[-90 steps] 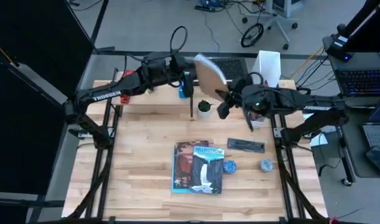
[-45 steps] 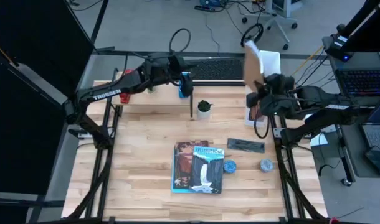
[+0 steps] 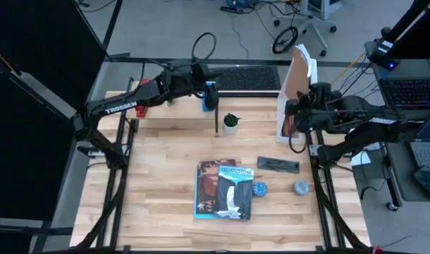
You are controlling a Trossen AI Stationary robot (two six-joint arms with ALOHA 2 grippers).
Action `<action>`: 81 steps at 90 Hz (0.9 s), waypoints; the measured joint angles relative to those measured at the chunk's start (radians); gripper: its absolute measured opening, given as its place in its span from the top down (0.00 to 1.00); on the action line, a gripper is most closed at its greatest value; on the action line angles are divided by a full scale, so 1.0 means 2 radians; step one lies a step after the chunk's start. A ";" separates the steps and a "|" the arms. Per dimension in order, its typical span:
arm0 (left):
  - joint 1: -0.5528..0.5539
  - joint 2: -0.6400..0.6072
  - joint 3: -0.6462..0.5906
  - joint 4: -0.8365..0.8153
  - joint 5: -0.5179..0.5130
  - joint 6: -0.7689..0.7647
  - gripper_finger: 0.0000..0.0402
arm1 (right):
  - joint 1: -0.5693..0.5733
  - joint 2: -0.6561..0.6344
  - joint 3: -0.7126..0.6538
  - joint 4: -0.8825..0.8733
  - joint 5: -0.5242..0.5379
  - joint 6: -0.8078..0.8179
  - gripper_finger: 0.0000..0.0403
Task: Stock shelves
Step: Put the blue/brown book into the white book shelf
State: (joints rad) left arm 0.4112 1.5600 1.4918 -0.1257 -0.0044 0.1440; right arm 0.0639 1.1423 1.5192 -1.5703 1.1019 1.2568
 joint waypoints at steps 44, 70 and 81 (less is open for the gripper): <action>0.000 0.000 0.000 0.000 0.000 0.000 0.63 | -0.048 0.026 0.038 0.067 0.108 -0.123 0.99; 0.000 0.000 0.000 0.000 0.000 0.001 0.63 | -0.104 0.038 0.046 0.018 0.097 -0.131 0.99; 0.000 0.000 0.000 0.000 0.000 0.013 0.63 | -0.117 0.043 0.012 0.017 0.079 -0.099 0.99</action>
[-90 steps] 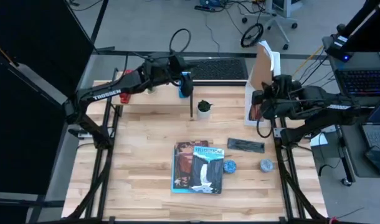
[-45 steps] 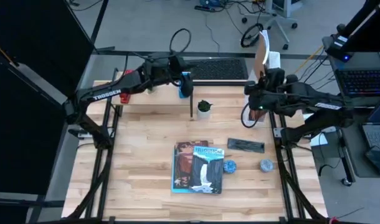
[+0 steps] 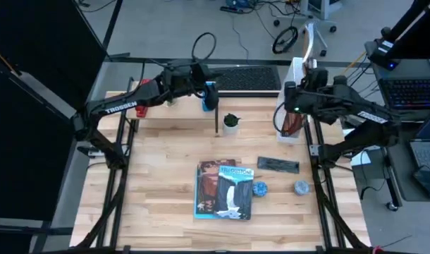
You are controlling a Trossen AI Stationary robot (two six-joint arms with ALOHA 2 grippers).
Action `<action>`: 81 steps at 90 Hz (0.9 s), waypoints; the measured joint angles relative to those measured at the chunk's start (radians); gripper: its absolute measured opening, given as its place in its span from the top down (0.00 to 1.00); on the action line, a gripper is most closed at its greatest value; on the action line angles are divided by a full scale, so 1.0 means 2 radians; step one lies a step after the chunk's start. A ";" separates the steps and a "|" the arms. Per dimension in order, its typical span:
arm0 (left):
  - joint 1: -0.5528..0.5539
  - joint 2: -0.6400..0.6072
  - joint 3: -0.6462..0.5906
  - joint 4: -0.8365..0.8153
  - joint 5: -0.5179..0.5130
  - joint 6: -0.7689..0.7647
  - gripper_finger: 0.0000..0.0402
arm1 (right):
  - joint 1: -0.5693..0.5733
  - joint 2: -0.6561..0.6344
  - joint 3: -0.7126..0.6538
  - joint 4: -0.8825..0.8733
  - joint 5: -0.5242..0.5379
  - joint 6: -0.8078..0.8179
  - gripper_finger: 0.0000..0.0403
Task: Stock shelves
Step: Put the blue/brown book into the white book shelf
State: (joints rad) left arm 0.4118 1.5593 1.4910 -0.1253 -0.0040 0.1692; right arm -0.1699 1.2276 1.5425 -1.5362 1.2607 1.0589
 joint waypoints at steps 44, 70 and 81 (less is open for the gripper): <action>0.000 0.000 0.000 0.000 0.000 0.001 0.63 | 0.032 -0.016 -0.230 0.103 -0.006 0.212 0.98; 0.000 0.000 0.000 0.000 0.000 0.001 0.63 | 0.038 -0.017 -0.323 0.142 -0.031 0.296 0.98; -0.001 0.000 0.000 0.000 0.000 0.001 0.63 | 0.045 -0.017 -0.363 0.186 -0.028 0.307 0.98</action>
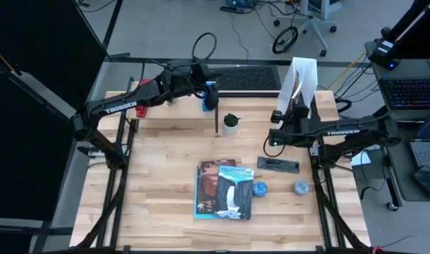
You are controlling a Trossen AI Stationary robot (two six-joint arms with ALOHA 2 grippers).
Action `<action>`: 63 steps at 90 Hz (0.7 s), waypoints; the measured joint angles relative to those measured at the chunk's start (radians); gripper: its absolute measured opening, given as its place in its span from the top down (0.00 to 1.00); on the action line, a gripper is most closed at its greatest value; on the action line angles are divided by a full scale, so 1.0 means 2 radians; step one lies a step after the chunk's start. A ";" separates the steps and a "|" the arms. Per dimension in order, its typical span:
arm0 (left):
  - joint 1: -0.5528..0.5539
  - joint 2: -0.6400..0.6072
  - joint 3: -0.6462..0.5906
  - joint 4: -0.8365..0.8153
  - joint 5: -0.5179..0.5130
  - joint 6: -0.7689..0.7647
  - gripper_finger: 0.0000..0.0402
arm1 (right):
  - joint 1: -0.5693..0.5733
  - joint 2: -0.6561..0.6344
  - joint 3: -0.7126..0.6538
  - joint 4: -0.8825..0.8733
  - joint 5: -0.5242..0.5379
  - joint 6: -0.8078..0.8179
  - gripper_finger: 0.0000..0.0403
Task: Stock shelves
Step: Put the blue/brown book into the white book shelf
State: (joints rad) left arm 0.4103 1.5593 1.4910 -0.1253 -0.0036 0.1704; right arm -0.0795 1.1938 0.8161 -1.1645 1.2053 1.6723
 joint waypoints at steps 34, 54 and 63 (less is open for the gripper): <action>0.000 0.000 0.000 0.001 0.000 0.000 0.63 | 0.002 0.004 -0.088 0.099 0.023 -0.020 0.98; 0.000 0.000 0.000 0.001 0.000 -0.001 0.63 | 0.003 0.005 -0.090 0.122 0.020 -0.025 0.98; 0.000 0.000 0.000 0.002 0.000 -0.002 0.63 | 0.005 0.004 -0.082 0.122 0.014 -0.030 0.98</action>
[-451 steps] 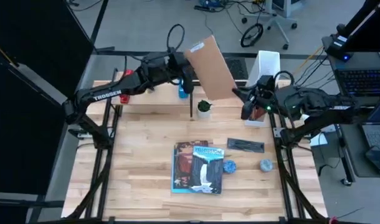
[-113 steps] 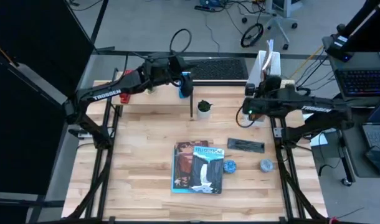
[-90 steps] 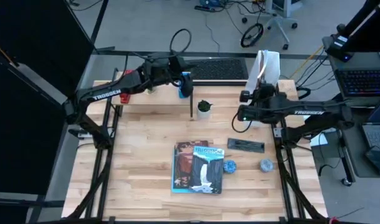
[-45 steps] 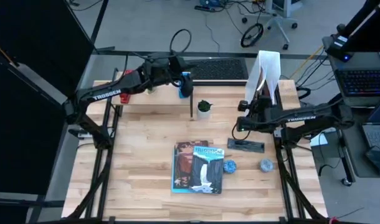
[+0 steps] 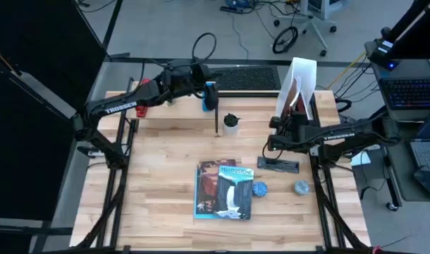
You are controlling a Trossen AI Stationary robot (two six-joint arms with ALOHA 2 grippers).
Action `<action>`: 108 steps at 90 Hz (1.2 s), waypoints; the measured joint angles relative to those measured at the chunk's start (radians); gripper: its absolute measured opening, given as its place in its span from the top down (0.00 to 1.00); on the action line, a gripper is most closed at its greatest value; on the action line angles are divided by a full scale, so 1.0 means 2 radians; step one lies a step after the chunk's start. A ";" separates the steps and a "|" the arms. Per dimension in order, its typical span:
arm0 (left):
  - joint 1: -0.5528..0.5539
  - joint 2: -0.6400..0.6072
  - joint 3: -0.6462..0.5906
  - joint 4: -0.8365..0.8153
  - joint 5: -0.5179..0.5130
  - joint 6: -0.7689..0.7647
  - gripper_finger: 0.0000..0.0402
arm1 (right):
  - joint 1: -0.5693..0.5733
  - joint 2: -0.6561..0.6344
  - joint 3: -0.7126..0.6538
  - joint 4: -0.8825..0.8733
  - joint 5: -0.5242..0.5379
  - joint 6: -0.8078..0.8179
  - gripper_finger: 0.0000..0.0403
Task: Stock shelves
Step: Put the blue/brown book into the white book shelf
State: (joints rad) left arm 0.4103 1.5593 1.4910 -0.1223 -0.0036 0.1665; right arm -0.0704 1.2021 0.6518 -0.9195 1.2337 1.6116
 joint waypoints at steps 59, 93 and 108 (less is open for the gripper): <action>0.000 0.000 0.000 0.000 0.000 0.002 0.63 | -0.031 0.045 0.021 0.060 0.000 -0.049 0.81; 0.000 0.000 0.000 0.000 0.000 0.002 0.63 | -0.030 0.054 0.022 0.071 -0.038 -0.072 0.59; 0.000 0.000 0.000 0.000 0.000 0.002 0.63 | -0.029 0.054 0.022 0.070 -0.042 -0.100 0.56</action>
State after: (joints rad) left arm 0.4103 1.5593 1.4910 -0.1226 -0.0032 0.1696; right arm -0.1291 1.3098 0.6949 -0.7803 1.1498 1.4122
